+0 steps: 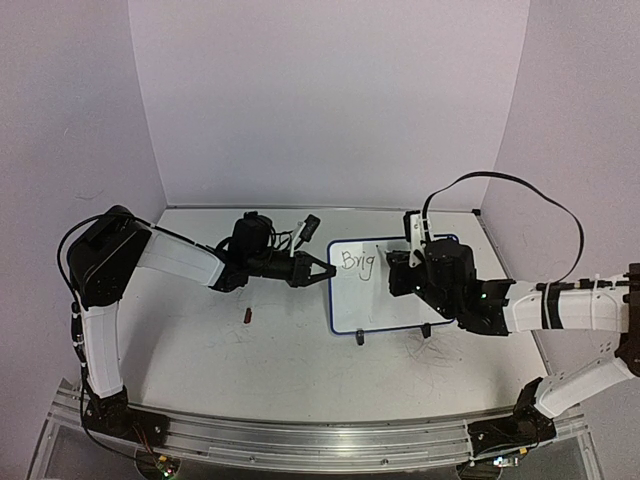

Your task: Write a sentence on the whiteboard

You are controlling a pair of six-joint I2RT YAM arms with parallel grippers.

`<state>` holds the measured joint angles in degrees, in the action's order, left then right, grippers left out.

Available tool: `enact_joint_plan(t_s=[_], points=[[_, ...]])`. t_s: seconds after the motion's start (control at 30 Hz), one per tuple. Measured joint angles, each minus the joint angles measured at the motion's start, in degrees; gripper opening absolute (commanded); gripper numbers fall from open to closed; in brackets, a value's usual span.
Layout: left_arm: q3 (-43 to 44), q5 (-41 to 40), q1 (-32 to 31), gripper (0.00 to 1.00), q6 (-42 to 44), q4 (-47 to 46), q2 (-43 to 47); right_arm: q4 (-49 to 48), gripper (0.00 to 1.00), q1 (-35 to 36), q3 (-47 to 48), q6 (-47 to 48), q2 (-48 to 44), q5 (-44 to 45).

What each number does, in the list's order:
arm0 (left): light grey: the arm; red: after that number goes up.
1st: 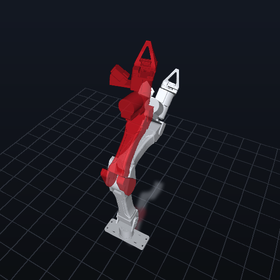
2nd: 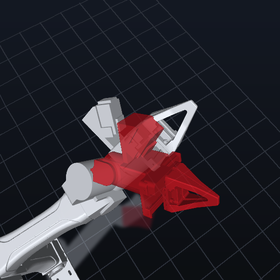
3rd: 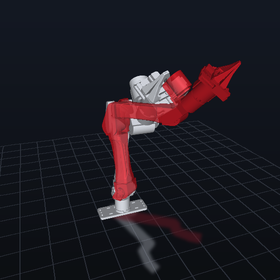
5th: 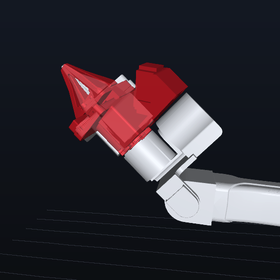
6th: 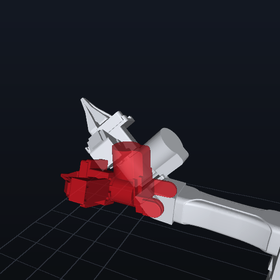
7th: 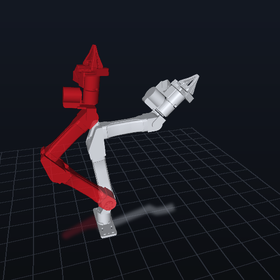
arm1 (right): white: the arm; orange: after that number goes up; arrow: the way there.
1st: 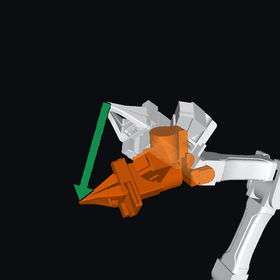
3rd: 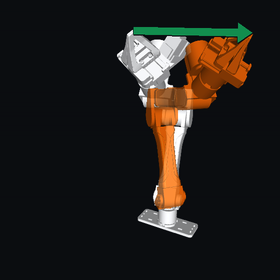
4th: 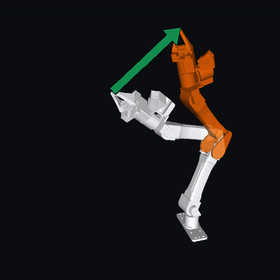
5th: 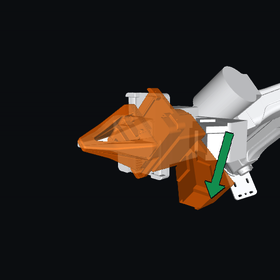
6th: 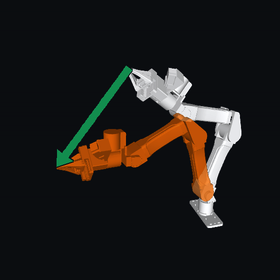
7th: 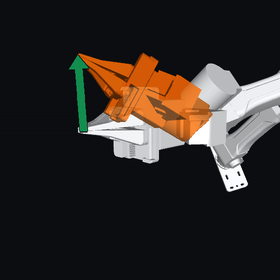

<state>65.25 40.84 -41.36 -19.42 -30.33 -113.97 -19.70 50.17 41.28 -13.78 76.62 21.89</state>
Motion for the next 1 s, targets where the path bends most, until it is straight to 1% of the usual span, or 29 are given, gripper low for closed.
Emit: enact_joint_plan(t_s=[0.37,1.0], points=[[0.0,0.0,0.0,0.00,0.0,0.0,0.0,0.6,0.00,0.0,-1.0,-1.5,-0.8,-0.1],[0.0,0.0,0.0,0.00,0.0,0.1,0.0,1.9,0.00,2.4,-4.9,-5.0,-1.4,-0.6]])
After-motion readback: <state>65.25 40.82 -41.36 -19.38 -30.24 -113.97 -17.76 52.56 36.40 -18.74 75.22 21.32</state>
